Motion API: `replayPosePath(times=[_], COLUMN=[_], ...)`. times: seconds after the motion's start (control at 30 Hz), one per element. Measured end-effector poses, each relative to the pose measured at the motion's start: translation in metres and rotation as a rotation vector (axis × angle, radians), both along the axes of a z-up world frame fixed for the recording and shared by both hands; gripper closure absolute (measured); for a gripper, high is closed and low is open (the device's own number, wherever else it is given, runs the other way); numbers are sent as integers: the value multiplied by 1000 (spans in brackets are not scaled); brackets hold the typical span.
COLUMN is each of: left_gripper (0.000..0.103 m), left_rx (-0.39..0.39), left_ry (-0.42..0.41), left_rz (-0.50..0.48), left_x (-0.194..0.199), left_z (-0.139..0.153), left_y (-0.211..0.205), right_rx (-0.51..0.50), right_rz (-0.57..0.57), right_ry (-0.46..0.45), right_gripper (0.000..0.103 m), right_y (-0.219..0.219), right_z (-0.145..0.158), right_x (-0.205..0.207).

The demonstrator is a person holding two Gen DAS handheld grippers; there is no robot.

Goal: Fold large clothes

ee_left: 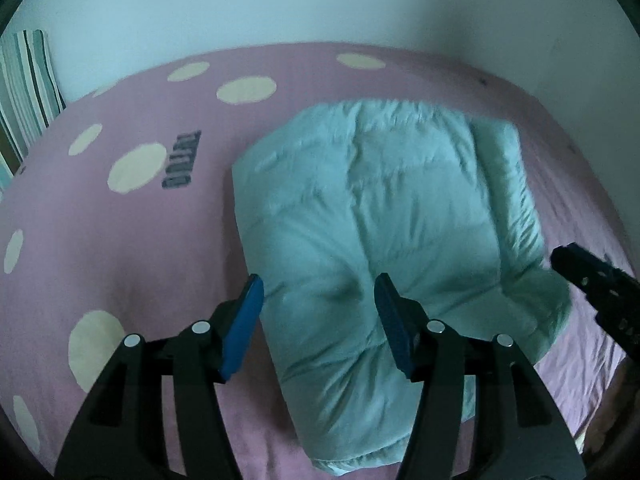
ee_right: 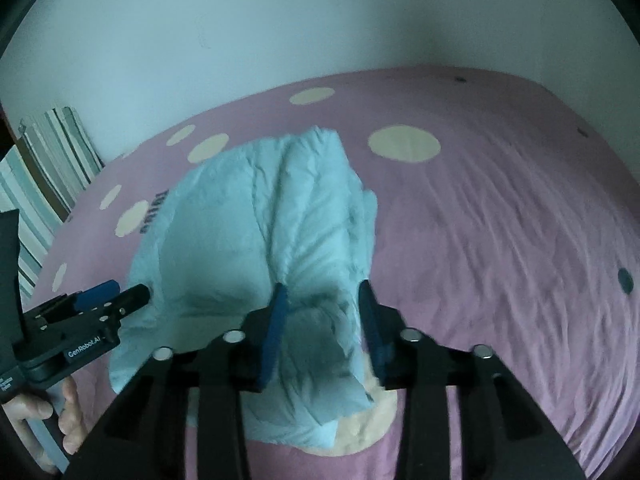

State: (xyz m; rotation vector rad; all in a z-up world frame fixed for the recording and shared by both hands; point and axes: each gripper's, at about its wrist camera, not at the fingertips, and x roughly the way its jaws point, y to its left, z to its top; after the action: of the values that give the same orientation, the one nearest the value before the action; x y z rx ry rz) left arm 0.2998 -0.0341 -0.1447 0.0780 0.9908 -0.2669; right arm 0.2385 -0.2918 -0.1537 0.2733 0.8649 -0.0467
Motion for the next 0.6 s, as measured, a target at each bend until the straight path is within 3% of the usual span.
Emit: replayPosePath(times=[0.33, 0.6], left_gripper=[45, 44], left_rx=[23, 65], left_ry=[-39, 30], left_rz=[32, 25], left_x=[55, 80], left_z=[11, -26], left_y=[-7, -16], right_rx=[-49, -53], right_rz=[53, 17], right_ry=[-52, 123], right_gripper=[76, 76], right_y=[24, 10], right_z=[18, -39], right_x=[76, 118])
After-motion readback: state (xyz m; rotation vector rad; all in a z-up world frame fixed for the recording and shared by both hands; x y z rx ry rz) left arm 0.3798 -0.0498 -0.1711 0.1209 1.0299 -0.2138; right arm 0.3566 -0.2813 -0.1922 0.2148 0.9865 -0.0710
